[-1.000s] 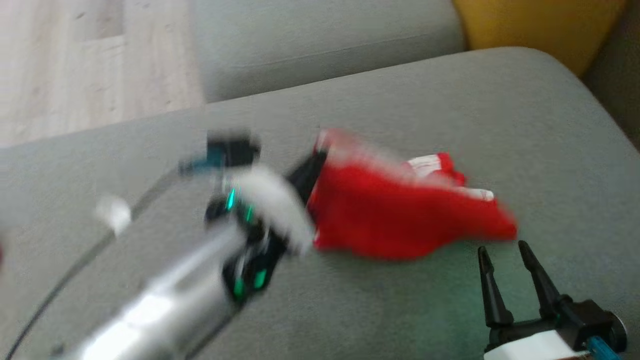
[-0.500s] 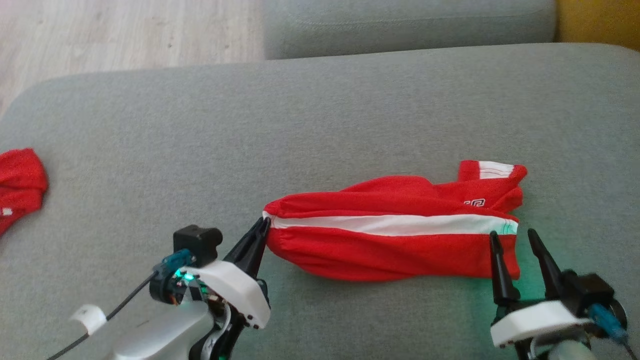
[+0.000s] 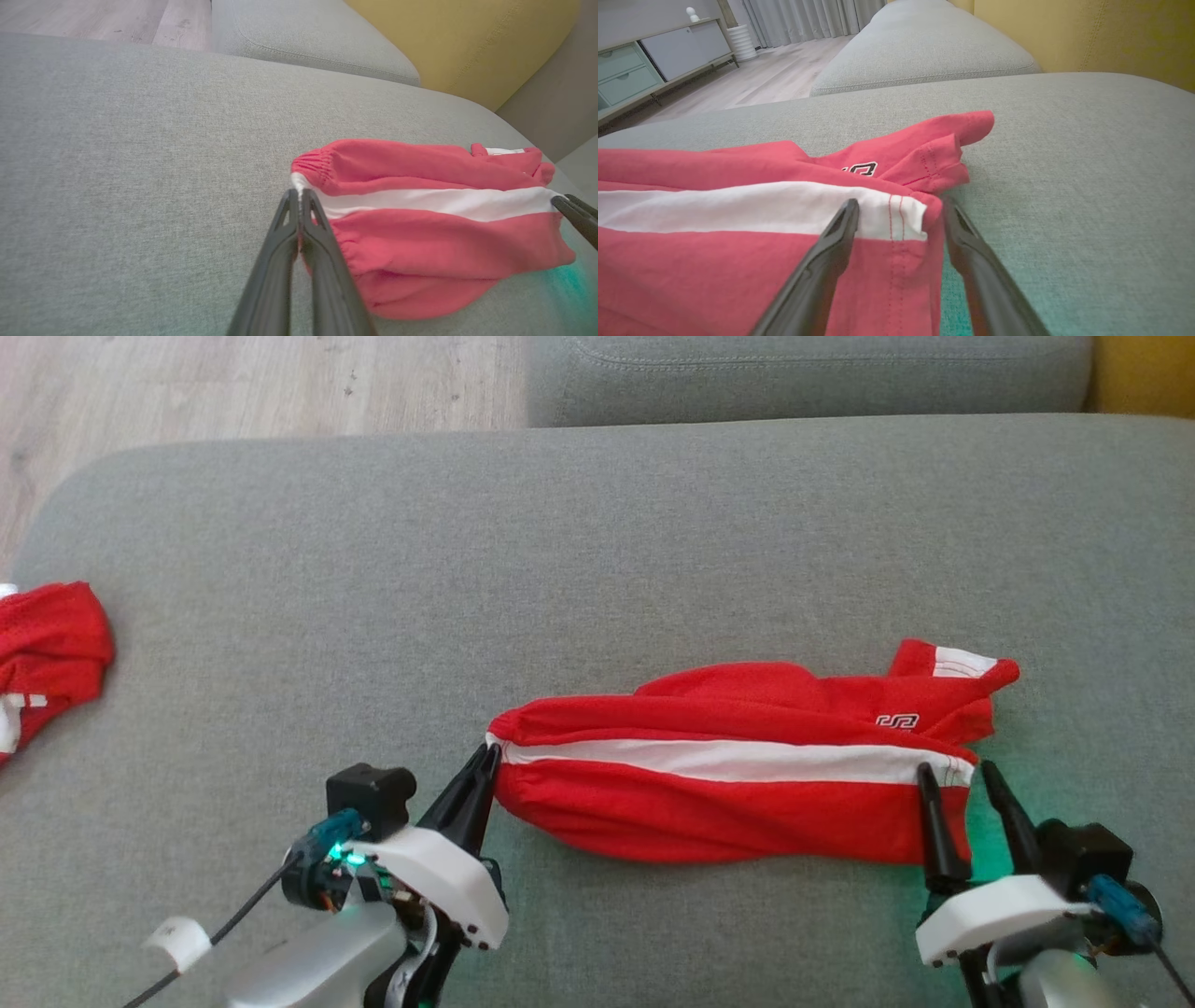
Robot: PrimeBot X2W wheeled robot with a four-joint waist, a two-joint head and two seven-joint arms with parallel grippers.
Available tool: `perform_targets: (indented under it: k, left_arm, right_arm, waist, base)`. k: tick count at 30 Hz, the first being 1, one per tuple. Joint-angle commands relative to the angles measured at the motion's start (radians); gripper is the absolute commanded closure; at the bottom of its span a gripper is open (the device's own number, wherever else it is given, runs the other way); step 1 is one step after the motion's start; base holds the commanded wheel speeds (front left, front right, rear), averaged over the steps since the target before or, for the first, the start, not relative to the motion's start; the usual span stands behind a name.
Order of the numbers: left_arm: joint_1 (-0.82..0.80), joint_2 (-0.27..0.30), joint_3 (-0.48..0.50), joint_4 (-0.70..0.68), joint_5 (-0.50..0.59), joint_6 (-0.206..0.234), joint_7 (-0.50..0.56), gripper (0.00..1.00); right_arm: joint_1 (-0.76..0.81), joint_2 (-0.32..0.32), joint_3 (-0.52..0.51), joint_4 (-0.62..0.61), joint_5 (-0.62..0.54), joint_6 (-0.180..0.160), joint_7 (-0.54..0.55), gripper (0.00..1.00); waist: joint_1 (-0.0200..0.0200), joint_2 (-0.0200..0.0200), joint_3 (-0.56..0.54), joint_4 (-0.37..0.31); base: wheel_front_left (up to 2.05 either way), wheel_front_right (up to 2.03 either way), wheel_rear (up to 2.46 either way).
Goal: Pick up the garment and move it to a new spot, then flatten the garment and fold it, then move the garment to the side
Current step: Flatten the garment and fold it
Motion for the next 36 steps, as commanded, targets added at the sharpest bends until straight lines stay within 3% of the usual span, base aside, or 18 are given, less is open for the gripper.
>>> perform_targets:
  k: [1, 2, 3, 4, 10, 16, 19, 24, 32, 36]
  left_arm:
    - [-0.032, 0.013, 0.045, -0.012, 0.011, -0.007, -0.015, 1.00]
    - [-0.032, 0.011, 0.044, -0.009, 0.011, -0.009, -0.015, 1.00]
    - [-0.032, 0.009, 0.044, -0.007, 0.012, -0.010, -0.015, 1.00]
    - [-0.033, 0.008, 0.044, -0.006, 0.014, -0.013, -0.016, 1.00]
    - [-0.027, 0.005, 0.075, -0.023, 0.037, -0.036, -0.026, 1.00]
    - [-0.053, 0.014, 0.152, -0.074, 0.075, -0.040, -0.031, 1.00]
    - [-0.120, 0.021, 0.206, -0.094, 0.114, -0.030, -0.031, 1.00]
    - [-0.343, -0.003, 0.265, -0.058, 0.150, -0.050, -0.006, 1.00]
    - [-0.800, -0.155, 0.358, 0.211, 0.180, -0.140, 0.004, 1.00]
    - [-0.930, -0.208, 0.388, 0.321, 0.212, -0.188, -0.020, 1.00]
  right_arm:
    - [-0.036, -0.006, 0.024, -0.019, -0.007, -0.001, -0.009, 0.51]
    - [-0.040, -0.005, 0.027, -0.013, -0.008, -0.001, -0.009, 0.68]
    - [-0.043, -0.004, 0.030, -0.008, -0.008, -0.001, -0.009, 0.98]
    - [-0.045, -0.003, 0.034, -0.003, -0.007, -0.001, -0.009, 1.00]
    - [-0.046, 0.001, 0.020, -0.026, 0.002, -0.001, -0.009, 1.00]
    - [-0.060, -0.001, -0.046, -0.166, 0.013, -0.001, -0.009, 1.00]
    - [-0.124, -0.031, -0.061, -0.236, 0.014, -0.001, -0.009, 1.00]
    - [-0.376, -0.119, -0.070, -0.269, 0.027, -0.001, -0.007, 1.00]
    - [-0.914, -0.259, -0.030, -0.128, 0.017, -0.001, 0.003, 1.00]
    - [-1.067, -0.304, -0.007, -0.068, 0.008, -0.001, -0.006, 1.00]
  waist:
    - [-0.0001, 0.0000, 0.000, 0.000]
    - [-0.0001, 0.0000, 0.000, -0.001]
    - [-0.0001, 0.0000, 0.000, -0.001]
    - [-0.0001, 0.0000, 0.000, -0.001]
    - [-0.0001, 0.0000, -0.015, -0.013]
    - [-0.0001, 0.0000, -0.027, -0.033]
    - [-0.0001, 0.0000, -0.013, -0.045]
    - [-0.0001, 0.0000, 0.054, -0.058]
    - [-0.0001, 0.0000, 0.211, -0.076]
    - [-0.0001, 0.0000, 0.252, -0.083]
  base:
    - [0.00, 0.00, 0.00]
    - [0.00, 0.00, 0.00]
    - [0.00, 0.00, 0.00]
    - [0.00, 0.00, 0.00]
    - [0.00, 0.00, 0.00]
    - [0.00, 0.00, 0.00]
    - [0.00, 0.00, 0.00]
    - [0.00, 0.00, 0.00]
    - [0.00, 0.00, 0.00]
    - [0.00, 0.00, 0.00]
